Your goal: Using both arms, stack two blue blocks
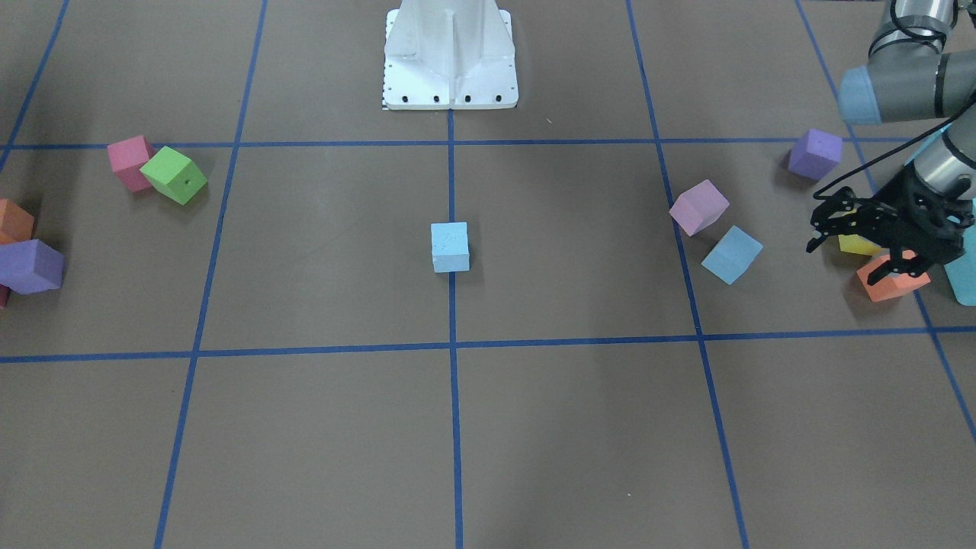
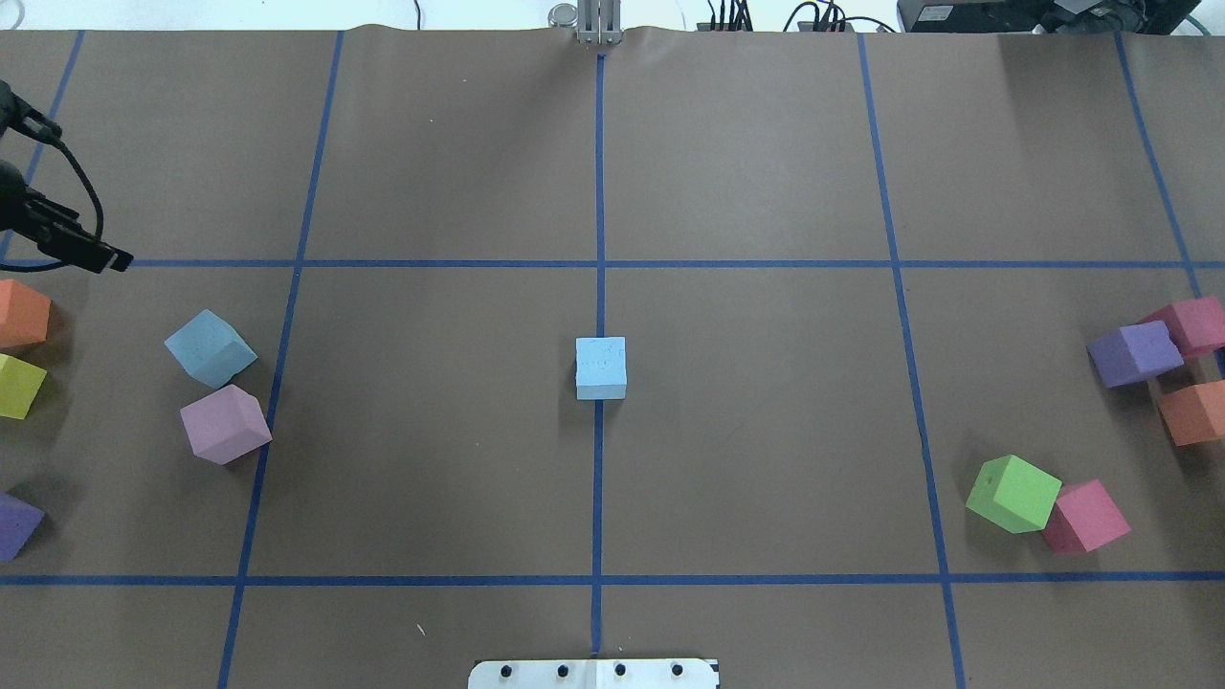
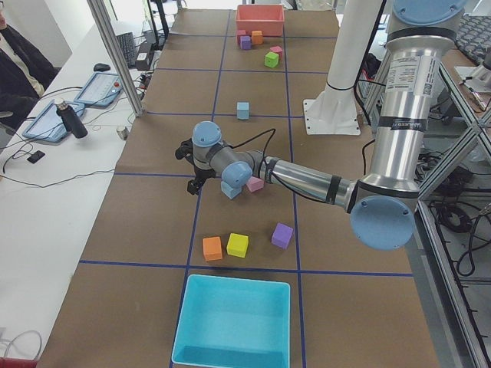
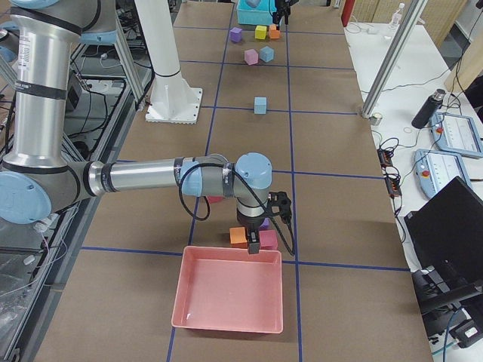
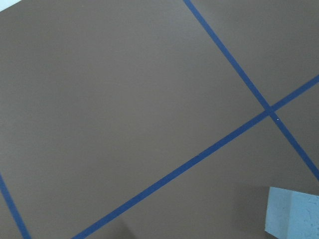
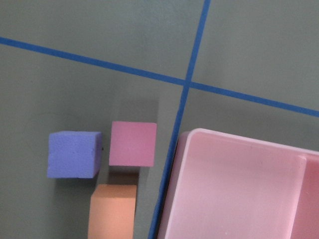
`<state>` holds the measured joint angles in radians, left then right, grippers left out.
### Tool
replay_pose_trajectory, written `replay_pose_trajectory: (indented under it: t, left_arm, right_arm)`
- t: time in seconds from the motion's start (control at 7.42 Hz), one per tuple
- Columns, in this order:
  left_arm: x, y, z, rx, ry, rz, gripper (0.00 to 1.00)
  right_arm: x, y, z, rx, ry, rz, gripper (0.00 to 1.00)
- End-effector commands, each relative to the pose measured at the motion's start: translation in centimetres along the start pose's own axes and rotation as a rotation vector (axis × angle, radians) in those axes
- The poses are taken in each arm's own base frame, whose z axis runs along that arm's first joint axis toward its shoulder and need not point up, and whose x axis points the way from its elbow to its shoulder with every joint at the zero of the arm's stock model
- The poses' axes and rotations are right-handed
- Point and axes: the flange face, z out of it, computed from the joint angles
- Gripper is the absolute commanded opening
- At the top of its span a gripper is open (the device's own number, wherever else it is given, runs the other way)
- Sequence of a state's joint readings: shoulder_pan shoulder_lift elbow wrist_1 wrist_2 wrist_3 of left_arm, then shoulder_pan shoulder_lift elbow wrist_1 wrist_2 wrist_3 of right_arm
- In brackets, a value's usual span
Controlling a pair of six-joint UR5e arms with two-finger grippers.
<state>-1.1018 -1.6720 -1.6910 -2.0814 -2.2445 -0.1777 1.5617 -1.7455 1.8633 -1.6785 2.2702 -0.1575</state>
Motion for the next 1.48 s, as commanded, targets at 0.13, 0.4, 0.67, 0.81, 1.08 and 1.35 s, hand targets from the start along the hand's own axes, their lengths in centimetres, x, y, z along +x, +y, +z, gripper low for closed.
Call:
replay_pose_trajectory:
  t: [0.13,0.4,0.67,0.81,1.08,1.35]
  left_arm:
    - [6.0,0.2,5.0,-0.002,-0.003,0.093,0.98]
    - [7.4,1.6,6.6,-0.035,0.019,0.041,0.98]
    - [8.9,1.9,7.7,-0.04,0.017,0.012,0.98]
    - [8.9,2.2,8.2,-0.049,0.017,0.012,0.98]
    - [8.6,2.4,8.6,-0.054,0.001,0.009,0.98]
    - [8.6,3.3,10.4,-0.091,0.002,0.009,0.97]
  right_arm:
    - [0.2,0.3,0.2,-0.005,-0.004,0.012,1.0]
    - [0.2,0.3,0.2,-0.006,-0.004,0.013,1.0]
    - [0.2,0.3,0.3,-0.007,-0.004,0.016,1.0]
    - [0.4,0.3,0.4,-0.01,-0.005,0.018,1.0]
    - [0.4,0.3,0.4,-0.01,-0.005,0.018,1.0]
    - [0.4,0.3,0.5,-0.011,-0.005,0.019,1.0]
